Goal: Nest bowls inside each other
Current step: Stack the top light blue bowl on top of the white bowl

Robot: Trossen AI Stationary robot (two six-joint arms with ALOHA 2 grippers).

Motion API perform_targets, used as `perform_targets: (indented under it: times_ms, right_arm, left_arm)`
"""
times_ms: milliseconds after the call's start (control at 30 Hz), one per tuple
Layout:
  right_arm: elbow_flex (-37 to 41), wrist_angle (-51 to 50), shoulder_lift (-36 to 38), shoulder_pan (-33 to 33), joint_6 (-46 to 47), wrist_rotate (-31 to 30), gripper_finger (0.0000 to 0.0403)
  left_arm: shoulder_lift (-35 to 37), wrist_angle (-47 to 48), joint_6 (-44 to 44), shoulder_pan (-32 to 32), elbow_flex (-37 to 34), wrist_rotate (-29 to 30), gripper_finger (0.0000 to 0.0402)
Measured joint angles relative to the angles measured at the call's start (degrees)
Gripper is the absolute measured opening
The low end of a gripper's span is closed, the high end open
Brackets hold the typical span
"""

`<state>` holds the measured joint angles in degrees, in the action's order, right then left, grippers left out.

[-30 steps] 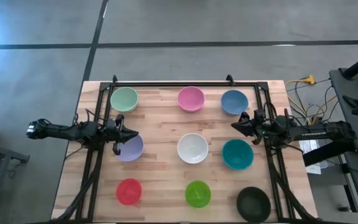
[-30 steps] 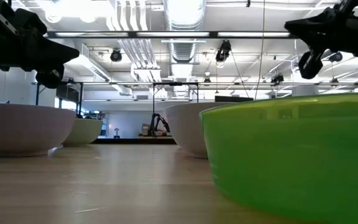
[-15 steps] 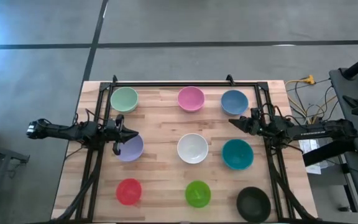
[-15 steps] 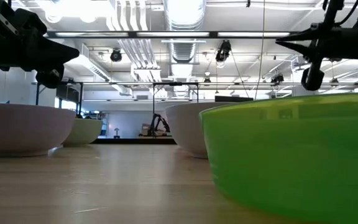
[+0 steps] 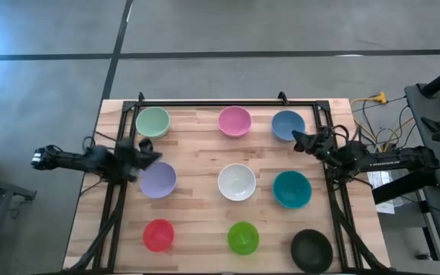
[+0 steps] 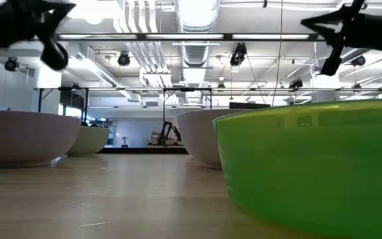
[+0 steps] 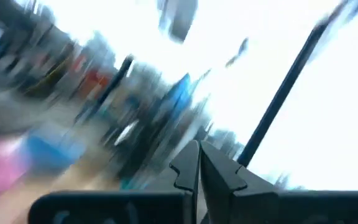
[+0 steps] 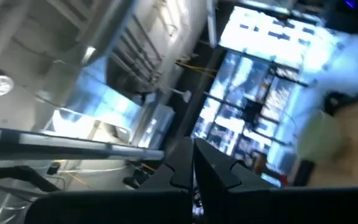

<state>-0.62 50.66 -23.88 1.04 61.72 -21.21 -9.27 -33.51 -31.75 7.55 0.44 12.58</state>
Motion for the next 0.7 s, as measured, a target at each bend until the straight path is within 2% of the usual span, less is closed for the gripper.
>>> perform_targets:
  times_ms: [133, 233, 367, 467, 533, 600, 700]
  right_arm:
    - [0.0, 7.6, 0.1, 0.0, -8.0, -4.3, 0.0009]
    - [-1.5, 8.6, 0.0, 0.0, -14.1, -7.3, 0.0009]
    - [-6.0, 6.1, -1.5, 0.0, -23.6, -7.2, 0.0009]
    - [-10.9, 1.6, -3.6, 0.0, -35.1, -7.0, 0.0009]
    - [-14.4, -0.6, -5.2, 0.0, -40.0, -7.0, 0.0009]
    - [-18.0, -0.8, -7.7, 0.2, -39.9, -7.2, 0.0009]
    - [-23.0, -0.9, -11.5, 1.0, -35.4, -5.1, 0.0009]
  left_arm:
    - [-1.9, -25.1, -3.4, -0.1, 0.2, 5.8, 0.0]
    - [-2.8, -40.1, 3.0, -0.1, 0.4, 12.5, 0.0]
    - [-3.3, -50.7, 13.4, -0.1, 0.4, 29.2, 0.0]
    - [-2.6, -56.6, 16.4, -0.1, 0.6, 37.8, 0.0]
    - [-2.3, -55.6, 18.9, -0.1, 1.6, 42.2, 0.0]
    - [-2.4, -52.0, 18.3, -0.1, 2.8, 38.8, 0.0]
    - [-4.7, -39.8, 13.6, -0.1, 7.0, 26.8, 0.0]
